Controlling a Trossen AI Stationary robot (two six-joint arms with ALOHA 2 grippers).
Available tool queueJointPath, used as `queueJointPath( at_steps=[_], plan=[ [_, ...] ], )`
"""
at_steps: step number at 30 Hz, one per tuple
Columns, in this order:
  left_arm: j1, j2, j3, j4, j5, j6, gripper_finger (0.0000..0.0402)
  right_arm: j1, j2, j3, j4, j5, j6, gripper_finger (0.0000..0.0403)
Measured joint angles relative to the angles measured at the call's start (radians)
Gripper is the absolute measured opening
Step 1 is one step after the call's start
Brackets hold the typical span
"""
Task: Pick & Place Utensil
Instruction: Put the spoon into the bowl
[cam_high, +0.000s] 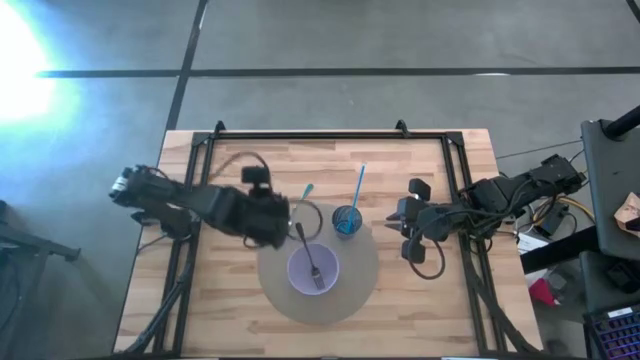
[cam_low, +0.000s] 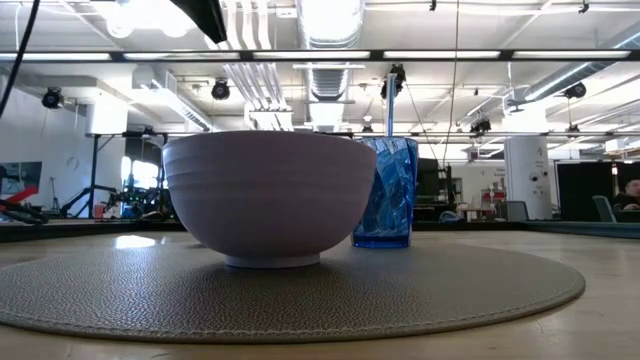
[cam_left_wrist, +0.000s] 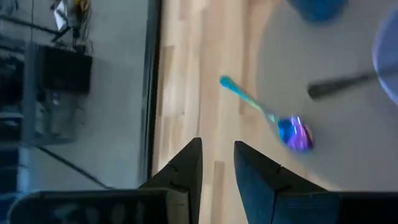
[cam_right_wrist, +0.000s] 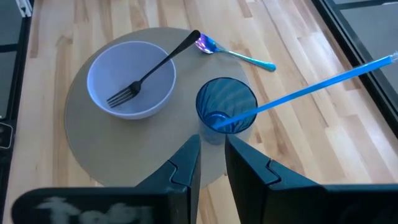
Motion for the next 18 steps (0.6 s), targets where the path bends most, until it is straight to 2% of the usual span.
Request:
queueJointPath(
  at_steps=[6,13,18],
  plan=[
    [0.130,-0.128,-0.139,0.220,0.029,-0.044,0.0090,0.000,0.000,0.000,-0.001,0.000,0.000,0.0068],
    [0.326,-0.215,-0.326,0.487,0.170,-0.050,0.0090,0.000,0.000,0.000,-0.002,0.000,0.000,0.0068],
    [0.437,-0.224,-0.412,0.575,0.271,-0.053,0.0090,0.000,0.000,0.000,-0.002,0.000,0.000,0.0068]
  ],
)
